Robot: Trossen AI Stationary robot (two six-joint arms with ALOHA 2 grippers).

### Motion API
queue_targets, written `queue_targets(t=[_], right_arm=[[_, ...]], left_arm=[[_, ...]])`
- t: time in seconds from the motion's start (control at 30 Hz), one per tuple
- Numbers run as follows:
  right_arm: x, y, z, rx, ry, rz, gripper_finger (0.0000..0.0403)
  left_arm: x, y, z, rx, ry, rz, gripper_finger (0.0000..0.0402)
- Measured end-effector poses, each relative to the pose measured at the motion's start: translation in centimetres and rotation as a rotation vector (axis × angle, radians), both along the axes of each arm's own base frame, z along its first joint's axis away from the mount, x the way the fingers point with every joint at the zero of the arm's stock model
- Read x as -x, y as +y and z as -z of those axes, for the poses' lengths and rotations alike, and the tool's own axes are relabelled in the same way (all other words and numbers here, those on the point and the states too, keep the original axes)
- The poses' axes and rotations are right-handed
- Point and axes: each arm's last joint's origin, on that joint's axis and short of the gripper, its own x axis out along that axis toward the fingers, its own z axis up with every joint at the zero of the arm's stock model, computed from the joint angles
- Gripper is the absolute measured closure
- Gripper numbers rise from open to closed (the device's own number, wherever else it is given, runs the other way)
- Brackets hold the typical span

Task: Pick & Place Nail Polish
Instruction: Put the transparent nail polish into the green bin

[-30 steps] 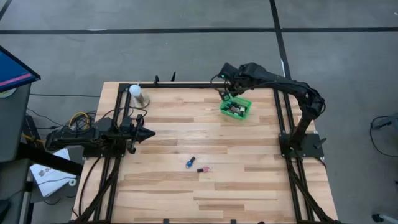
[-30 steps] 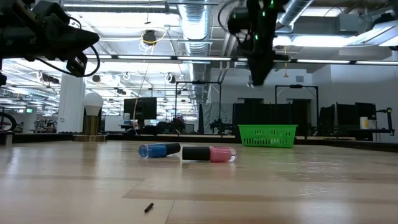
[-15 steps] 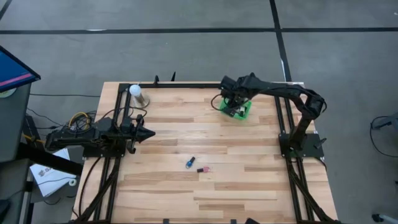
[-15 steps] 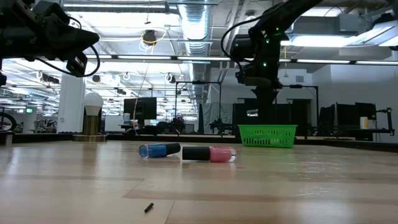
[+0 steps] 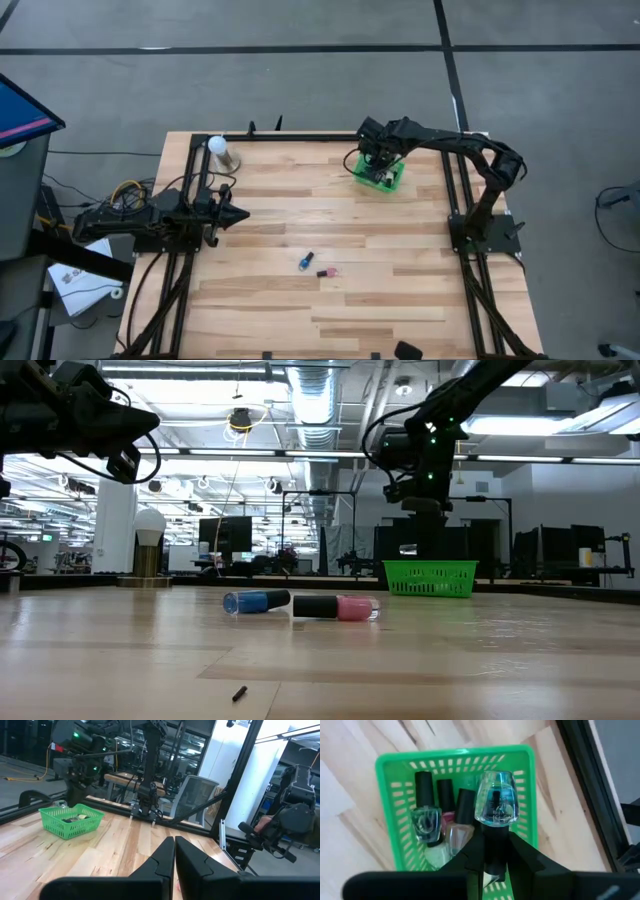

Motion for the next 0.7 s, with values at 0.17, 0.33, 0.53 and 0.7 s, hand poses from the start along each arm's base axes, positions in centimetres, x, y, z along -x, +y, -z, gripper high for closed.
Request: queue_targets(t=[0.17,0.33,0.53,0.7], right_arm=[[-0.4,0.1,1.7,-0.037,0.06,-0.014,0.0358],[-1.0,-0.1,3.6,-0.055,0.115,-0.018,0.0355],[-1.2,-0.2,4.1,-0.054,0.123,-0.015,0.0352],[-1.2,-0.2,4.1,-0.061,0.118,-0.001,0.0339]], left_arm=[[0.0,0.0,0.0,0.0,0.0,-0.001,0.0393],[0.0,0.0,0.0,0.0,0.0,0.0,0.0393],[0.0,0.0,0.0,0.0,0.0,-0.001,0.0393],[0.0,0.0,0.0,0.0,0.0,-0.001,0.0393]])
